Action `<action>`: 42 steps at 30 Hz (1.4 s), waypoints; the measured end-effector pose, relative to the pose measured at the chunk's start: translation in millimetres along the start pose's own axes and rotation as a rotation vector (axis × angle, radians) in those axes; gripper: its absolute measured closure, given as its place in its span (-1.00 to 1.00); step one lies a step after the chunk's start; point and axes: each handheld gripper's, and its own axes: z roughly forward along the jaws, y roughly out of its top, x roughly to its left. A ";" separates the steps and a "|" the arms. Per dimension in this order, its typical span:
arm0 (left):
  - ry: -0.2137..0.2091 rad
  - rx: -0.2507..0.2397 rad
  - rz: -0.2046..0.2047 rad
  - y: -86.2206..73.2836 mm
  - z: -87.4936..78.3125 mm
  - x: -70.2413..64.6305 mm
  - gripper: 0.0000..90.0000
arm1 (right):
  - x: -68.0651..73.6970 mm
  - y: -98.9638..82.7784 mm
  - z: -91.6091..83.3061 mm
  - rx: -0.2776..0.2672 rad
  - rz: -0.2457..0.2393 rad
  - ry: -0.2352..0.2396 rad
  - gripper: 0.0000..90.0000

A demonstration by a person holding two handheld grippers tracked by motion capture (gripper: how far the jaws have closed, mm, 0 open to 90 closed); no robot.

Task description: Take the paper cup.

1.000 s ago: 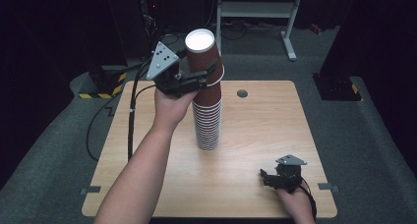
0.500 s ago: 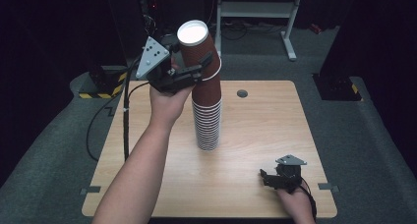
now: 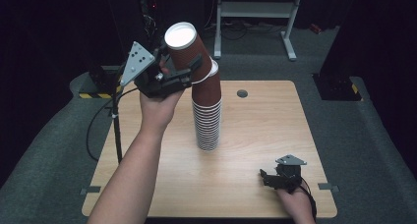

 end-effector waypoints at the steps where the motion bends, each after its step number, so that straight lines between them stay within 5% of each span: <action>1: 0.000 -0.003 -0.001 0.3 -1.9 -0.2 -0.60 | 0.0 0.0 0.0 0.000 0.000 0.000 -0.79; 21: 0.011 0.020 0.002 -11.4 -44.6 -6.5 -0.61 | 0.1 -0.3 -0.3 -0.001 -0.012 0.009 -0.79; 42: -0.012 0.085 -0.036 -56.8 -74.3 -14.4 -0.61 | 0.4 -0.3 -0.2 -0.001 -0.014 0.013 -0.79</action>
